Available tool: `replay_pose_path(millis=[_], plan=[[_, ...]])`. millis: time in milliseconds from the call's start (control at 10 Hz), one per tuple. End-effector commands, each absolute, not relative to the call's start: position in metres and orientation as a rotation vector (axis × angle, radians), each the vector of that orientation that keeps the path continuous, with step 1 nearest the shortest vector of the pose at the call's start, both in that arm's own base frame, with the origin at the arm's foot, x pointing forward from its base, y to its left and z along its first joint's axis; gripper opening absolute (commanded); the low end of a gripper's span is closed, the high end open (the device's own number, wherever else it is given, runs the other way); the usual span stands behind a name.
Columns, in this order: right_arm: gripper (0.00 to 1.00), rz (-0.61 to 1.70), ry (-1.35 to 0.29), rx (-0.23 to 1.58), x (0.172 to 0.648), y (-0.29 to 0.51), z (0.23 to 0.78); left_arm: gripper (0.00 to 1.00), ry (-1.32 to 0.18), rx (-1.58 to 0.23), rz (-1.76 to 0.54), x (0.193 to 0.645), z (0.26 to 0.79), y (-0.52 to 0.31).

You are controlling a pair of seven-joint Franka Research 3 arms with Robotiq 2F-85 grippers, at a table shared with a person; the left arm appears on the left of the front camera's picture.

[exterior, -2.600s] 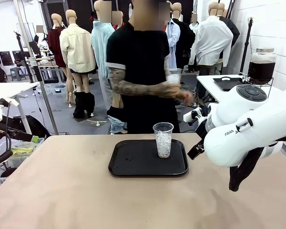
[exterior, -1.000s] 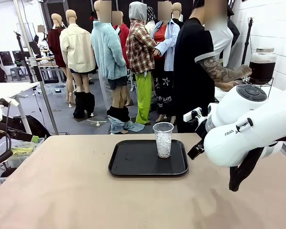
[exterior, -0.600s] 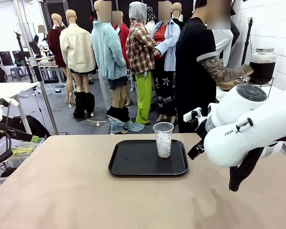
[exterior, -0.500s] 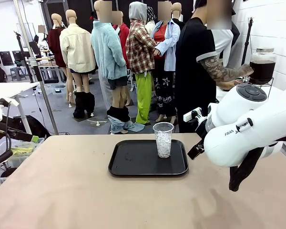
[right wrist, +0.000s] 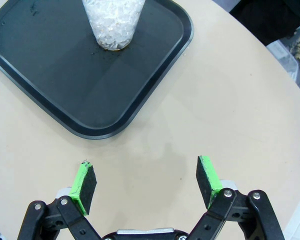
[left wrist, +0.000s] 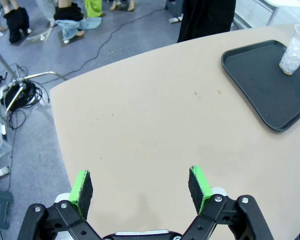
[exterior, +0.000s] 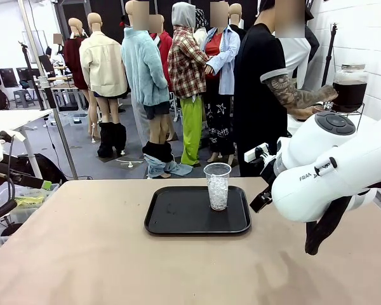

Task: Pour the drink into the iced cup.
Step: Pick up the iced cup indicated by the human and present it to them.

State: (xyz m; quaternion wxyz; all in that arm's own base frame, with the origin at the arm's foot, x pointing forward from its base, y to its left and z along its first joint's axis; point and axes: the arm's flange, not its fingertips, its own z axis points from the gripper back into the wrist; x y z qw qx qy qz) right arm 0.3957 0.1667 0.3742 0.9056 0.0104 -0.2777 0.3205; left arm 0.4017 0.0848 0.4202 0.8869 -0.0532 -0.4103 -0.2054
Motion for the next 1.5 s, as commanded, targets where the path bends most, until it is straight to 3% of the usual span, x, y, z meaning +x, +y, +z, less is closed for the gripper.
replay_pose_path(millis=[0, 1400], plan=[[1.00, 0.663, -0.572, 0.022, 0.3949, 0.1674, 0.3735, 1.00, -0.865, -0.101, -0.418, 0.4014, 0.4174, 0.0852], [1.00, 0.663, -0.572, 0.022, 0.3949, 0.1674, 0.3735, 1.00, -0.865, -0.101, -0.418, 0.4014, 0.4174, 0.0852]])
